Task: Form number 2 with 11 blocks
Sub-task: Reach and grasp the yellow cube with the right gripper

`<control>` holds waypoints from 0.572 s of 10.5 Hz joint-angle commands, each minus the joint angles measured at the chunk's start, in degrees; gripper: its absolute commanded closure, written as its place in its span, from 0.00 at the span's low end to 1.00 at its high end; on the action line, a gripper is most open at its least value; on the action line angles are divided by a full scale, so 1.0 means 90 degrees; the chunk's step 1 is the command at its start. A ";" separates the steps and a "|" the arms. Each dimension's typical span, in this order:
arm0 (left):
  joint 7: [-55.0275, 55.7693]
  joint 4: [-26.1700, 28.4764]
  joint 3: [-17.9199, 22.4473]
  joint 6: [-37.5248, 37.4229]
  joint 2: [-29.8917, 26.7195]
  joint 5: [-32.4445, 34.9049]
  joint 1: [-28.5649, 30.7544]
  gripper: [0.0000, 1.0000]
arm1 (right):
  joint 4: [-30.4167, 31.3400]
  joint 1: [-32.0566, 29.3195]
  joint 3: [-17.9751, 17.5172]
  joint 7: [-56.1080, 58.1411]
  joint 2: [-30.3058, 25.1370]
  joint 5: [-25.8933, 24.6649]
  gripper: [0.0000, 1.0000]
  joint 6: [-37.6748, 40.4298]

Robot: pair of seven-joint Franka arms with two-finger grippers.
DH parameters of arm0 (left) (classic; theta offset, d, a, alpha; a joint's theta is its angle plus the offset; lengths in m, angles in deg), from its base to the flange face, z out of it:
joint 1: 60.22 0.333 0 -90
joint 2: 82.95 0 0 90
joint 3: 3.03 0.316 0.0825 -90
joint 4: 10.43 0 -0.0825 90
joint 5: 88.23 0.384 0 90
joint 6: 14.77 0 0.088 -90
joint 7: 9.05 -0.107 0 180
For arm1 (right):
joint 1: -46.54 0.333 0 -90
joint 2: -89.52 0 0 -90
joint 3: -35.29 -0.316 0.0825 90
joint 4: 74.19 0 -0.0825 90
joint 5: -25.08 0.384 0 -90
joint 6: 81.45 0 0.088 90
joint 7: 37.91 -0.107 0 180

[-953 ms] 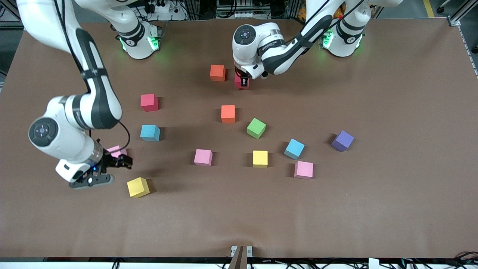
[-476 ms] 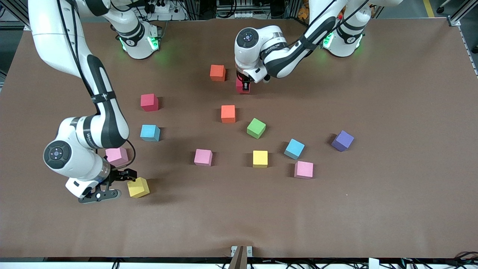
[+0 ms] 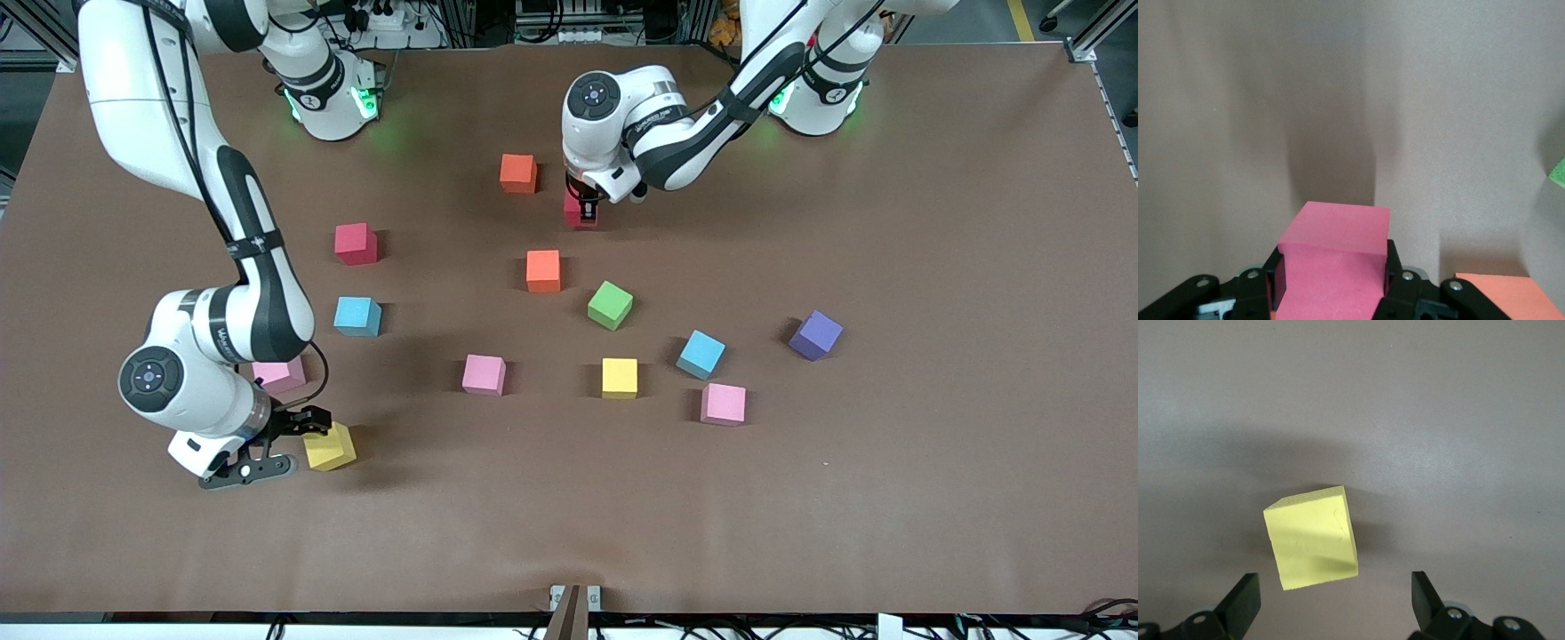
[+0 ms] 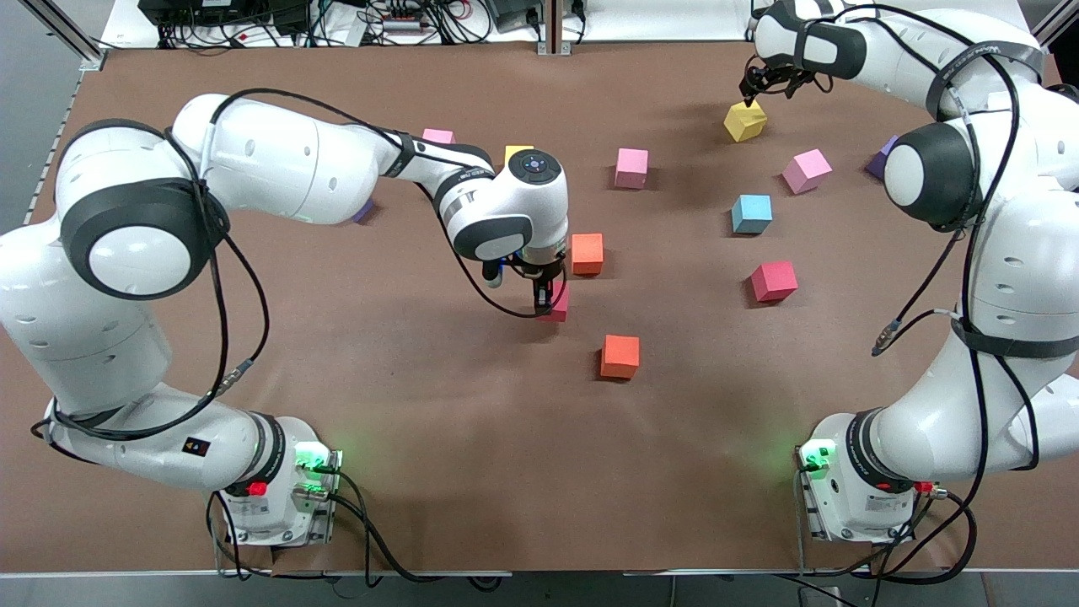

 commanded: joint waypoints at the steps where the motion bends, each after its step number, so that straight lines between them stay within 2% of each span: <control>1: 0.1112 0.0006 -0.0046 -0.0018 -0.0076 0.0387 -0.0052 1.00 | -0.0373 -0.0132 -0.0152 0.0130 0.0312 0.0089 0.00 -0.0016; 6: 0.1306 -0.0197 -0.0046 0.0060 0.0089 0.0485 -0.0315 1.00 | -0.0549 -0.0074 -0.0191 0.0110 0.0683 0.0089 0.00 -0.0368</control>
